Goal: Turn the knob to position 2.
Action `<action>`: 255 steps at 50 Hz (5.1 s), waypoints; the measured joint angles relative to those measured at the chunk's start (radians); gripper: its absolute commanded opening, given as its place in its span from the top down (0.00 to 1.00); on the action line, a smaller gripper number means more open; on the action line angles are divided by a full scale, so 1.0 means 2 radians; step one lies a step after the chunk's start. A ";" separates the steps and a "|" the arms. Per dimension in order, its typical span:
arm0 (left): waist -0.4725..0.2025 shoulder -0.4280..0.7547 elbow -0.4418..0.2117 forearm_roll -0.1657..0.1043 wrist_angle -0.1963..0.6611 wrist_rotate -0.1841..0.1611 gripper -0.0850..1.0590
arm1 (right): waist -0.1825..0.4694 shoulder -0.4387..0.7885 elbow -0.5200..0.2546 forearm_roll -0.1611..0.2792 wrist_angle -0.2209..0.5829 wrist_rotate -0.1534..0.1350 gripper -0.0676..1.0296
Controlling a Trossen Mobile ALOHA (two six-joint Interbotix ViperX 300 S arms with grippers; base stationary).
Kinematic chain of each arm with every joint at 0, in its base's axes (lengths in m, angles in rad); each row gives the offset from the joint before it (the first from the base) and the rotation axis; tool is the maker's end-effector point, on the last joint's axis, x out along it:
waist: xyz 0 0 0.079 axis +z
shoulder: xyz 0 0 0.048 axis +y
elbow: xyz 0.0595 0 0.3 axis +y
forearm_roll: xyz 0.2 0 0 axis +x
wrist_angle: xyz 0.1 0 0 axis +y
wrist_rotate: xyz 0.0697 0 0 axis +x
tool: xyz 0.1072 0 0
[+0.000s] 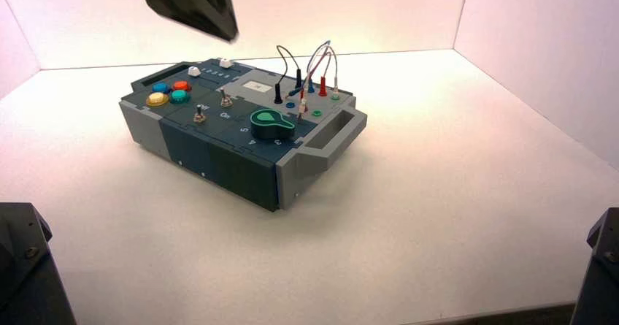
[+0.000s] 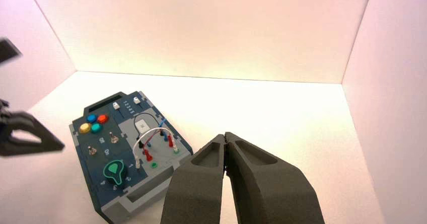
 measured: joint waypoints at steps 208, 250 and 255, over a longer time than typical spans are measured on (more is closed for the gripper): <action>-0.043 0.308 -0.133 0.043 -0.015 0.102 0.95 | -0.002 0.000 0.001 -0.001 -0.002 0.002 0.96; -0.051 0.297 -0.136 0.040 -0.004 0.104 0.95 | -0.002 0.000 0.002 -0.001 -0.003 0.001 0.96; -0.063 0.295 -0.137 0.038 0.001 0.104 0.95 | -0.002 0.000 0.001 -0.001 -0.003 0.001 0.96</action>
